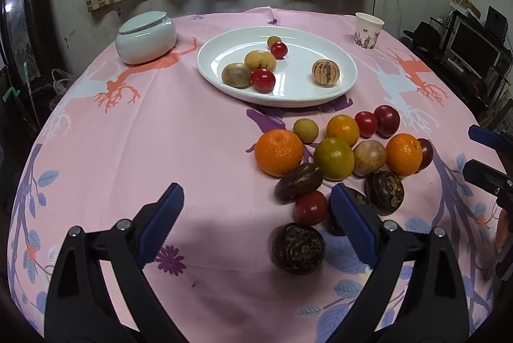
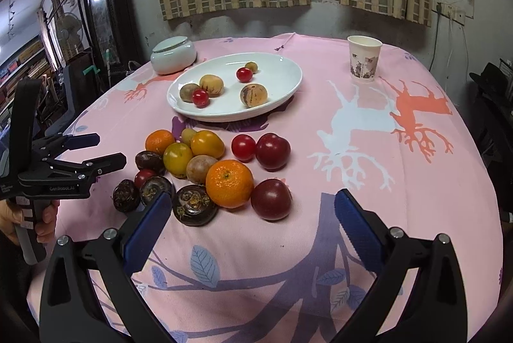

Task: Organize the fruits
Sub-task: 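Grasp a dark mangosteen with the left tool while the right tool grasps a dark red tomato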

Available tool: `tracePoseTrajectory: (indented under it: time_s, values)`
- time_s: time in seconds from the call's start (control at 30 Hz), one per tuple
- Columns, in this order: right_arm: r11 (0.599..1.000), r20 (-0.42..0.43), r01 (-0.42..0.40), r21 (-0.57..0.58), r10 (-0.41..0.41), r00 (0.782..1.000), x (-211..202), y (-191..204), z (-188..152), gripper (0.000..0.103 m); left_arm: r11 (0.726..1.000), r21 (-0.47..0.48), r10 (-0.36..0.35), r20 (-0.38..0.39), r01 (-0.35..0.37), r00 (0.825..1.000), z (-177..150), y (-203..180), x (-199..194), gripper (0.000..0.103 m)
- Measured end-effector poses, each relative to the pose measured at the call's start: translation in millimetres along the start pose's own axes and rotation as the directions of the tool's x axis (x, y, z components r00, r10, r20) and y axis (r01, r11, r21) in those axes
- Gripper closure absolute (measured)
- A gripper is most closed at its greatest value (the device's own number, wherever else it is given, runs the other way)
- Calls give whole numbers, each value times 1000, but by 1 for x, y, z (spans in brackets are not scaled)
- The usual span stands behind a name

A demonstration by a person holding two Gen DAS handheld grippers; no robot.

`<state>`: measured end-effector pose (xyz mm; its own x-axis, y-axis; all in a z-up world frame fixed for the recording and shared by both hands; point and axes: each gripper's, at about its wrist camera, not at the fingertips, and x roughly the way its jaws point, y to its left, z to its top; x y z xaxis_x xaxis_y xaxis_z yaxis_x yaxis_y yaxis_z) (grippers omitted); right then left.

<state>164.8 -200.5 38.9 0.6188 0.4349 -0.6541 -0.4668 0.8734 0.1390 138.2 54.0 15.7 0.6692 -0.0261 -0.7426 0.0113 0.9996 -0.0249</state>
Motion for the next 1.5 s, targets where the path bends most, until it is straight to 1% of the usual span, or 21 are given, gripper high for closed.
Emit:
tracePoseTrajectory:
  time_s: [0.1, 0.17, 0.23, 0.27, 0.3, 0.37, 0.43, 0.5, 0.6, 0.77, 0.83, 0.93, 0.97, 1.0, 1.03, 1.07, 1.1, 1.13, 1.2, 1.33, 1.5]
  values:
    - [1000, 25, 22, 8, -22, 999, -2, 0, 0, 1, 1000, -13, -23, 7, 23, 1000, -1, 3, -2, 6]
    - [1000, 20, -8, 11, 7, 1000, -2, 0, -1, 1, 999, -13, -32, 6, 32, 999, -2, 2, -2, 6]
    - [999, 12, -25, 23, 24, 1000, 0, -2, -2, 1, 999, -43, -31, 5, 32, 999, -5, 2, 0, 6]
    - [1000, 10, -18, 25, 18, 1000, 1, -2, -2, 1, 997, -73, -21, 3, 21, 1000, -7, 2, 1, 6]
    - [1000, 10, 4, 20, -4, 1000, 2, -2, -2, 1, 996, -80, -25, -5, 24, 1000, -9, 2, 3, 6]
    - [999, 13, 49, 4, -49, 999, 3, -2, -3, 1, 998, -56, -32, -40, 29, 999, -12, -3, 9, 6]
    - [998, 17, 59, -3, -59, 998, 2, -1, -3, 1, 999, -38, -18, -61, 16, 998, -16, -8, 12, 6]
    - [998, 28, 66, -2, -66, 997, 1, -1, -4, 1, 999, -24, -26, -72, 24, 997, -19, -11, 14, 6]
    - [998, 15, 58, 1, -58, 998, 3, 1, -5, 1, 1000, -3, -29, -97, 29, 995, -23, -17, 17, 6]
    - [998, -2, 70, 0, -70, 998, 5, 0, -6, 1, 998, 31, -42, -125, 46, 991, -30, -25, 23, 6]
    - [999, -3, 48, 1, -48, 999, 4, 0, -6, 1, 998, 18, -63, -127, 66, 990, -32, -24, 25, 7]
    - [999, -11, 45, -22, -46, 999, 3, 5, -6, 1, 998, 35, -49, -115, 53, 992, -33, -26, 23, 7]
    - [998, -16, 50, -32, -51, 999, 4, 6, -6, 1, 998, 47, -44, -116, 50, 992, -34, -28, 24, 8]
    - [998, -20, 52, -43, -53, 998, 4, 8, -6, 1, 997, 54, -46, -120, 53, 992, -34, -29, 25, 19]
    - [997, -18, 57, -54, -58, 998, 4, 10, -6, 1, 996, 56, -68, -135, 76, 989, -35, -30, 27, 36]
    - [996, -19, 62, -58, -64, 998, 4, 11, -7, 1, 995, 52, -78, -149, 87, 986, -36, -30, 29, 49]
    - [996, -24, 64, -61, -66, 998, 4, 11, -7, 1, 996, 58, -62, -139, 70, 988, -36, -30, 30, 56]
    - [996, -36, 56, -62, -59, 998, 5, 12, -7, 1, 996, 62, -52, -137, 61, 989, -36, -29, 30, 60]
    - [997, -54, 46, -58, -49, 997, 7, 12, -7, 1, 996, 59, -54, -136, 63, 989, -35, -28, 30, 60]
    - [996, -104, 72, -56, -78, 992, 16, 12, -10, 1, 995, 78, -45, -131, 55, 990, -36, -31, 29, 61]
    - [996, -110, 67, -55, -73, 991, 20, 10, -13, 1, 995, 70, -62, -93, 69, 994, -31, -29, 18, 61]
